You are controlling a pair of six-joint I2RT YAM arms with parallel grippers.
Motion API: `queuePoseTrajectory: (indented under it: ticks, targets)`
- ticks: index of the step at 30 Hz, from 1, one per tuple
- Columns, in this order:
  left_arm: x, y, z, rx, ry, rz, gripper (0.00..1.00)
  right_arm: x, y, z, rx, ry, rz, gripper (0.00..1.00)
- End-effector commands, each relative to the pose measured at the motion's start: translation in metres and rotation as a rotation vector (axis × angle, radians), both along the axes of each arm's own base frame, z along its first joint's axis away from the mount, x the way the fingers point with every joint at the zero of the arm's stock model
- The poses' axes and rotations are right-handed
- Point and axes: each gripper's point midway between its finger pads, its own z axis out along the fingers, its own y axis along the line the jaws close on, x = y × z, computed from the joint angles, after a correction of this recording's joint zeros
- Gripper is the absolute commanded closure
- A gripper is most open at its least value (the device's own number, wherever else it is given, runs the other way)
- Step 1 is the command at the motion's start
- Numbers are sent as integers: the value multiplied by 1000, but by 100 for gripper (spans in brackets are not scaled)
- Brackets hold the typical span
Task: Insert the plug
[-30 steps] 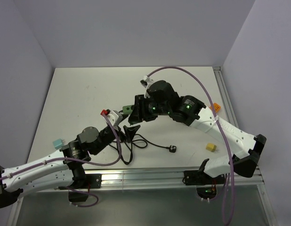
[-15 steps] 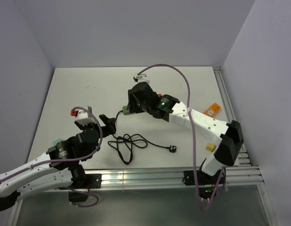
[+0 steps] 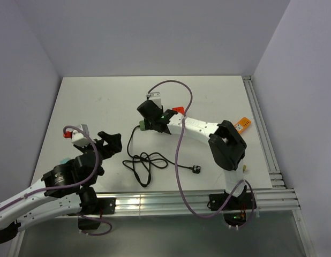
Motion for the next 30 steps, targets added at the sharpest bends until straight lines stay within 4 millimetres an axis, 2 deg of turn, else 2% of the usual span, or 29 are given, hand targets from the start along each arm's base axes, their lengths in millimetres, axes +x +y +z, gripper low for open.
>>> queuePoseTrajectory:
  ticks: [1, 7, 13, 30]
  targets:
    - [-1, 5, 6, -21, -17, 4, 12, 41, -7, 28, 87, -90, -58, 100]
    - [-3, 3, 10, -71, -47, -22, 13, 62, -19, 14, 67, -75, -62, 100]
    - [-3, 0, 14, -81, -55, -34, 13, 72, -31, -2, 54, -38, -77, 100]
    - [-2, -8, 5, -66, -38, -49, 13, 61, -49, -35, -42, 40, -42, 100]
